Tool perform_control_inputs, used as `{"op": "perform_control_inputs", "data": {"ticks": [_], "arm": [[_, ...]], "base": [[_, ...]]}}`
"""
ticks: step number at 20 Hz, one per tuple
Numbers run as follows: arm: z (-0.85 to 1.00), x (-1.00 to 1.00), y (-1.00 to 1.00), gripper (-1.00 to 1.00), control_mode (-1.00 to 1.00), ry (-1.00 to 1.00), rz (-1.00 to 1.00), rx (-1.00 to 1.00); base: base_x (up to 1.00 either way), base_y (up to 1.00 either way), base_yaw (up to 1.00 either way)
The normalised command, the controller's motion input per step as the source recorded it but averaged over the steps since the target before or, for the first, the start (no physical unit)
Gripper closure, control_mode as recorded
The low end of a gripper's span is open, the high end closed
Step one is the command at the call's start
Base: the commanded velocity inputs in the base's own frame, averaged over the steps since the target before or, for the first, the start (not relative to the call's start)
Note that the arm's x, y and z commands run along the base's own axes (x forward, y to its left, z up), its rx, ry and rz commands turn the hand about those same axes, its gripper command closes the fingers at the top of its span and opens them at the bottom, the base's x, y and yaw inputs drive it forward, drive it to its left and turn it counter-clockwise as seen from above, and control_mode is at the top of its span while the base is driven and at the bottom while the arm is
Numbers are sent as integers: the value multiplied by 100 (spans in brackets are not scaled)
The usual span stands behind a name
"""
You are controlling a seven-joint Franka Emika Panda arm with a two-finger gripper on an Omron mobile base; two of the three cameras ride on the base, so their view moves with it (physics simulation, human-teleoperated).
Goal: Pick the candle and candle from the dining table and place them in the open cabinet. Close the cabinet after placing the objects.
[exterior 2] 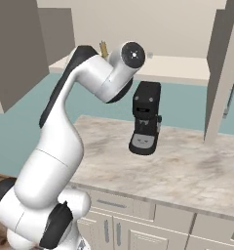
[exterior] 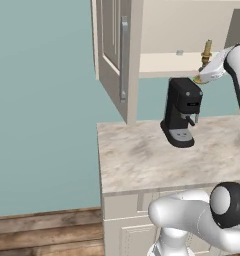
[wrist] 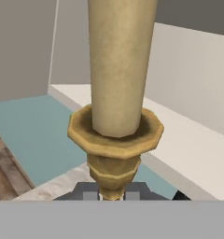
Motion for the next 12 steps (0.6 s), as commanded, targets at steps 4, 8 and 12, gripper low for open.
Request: {"op": "perform_control_inputs", "data": {"ticks": [4,8,12], "arm": [[26,12,18,100,-100,-2,-2,4],[24,26,16,100,-100,-1,-1,6],[13,42,10,100,-100,0,0,9]], "base": [[0,0,0],[0,0,0],[0,0,0]]}}
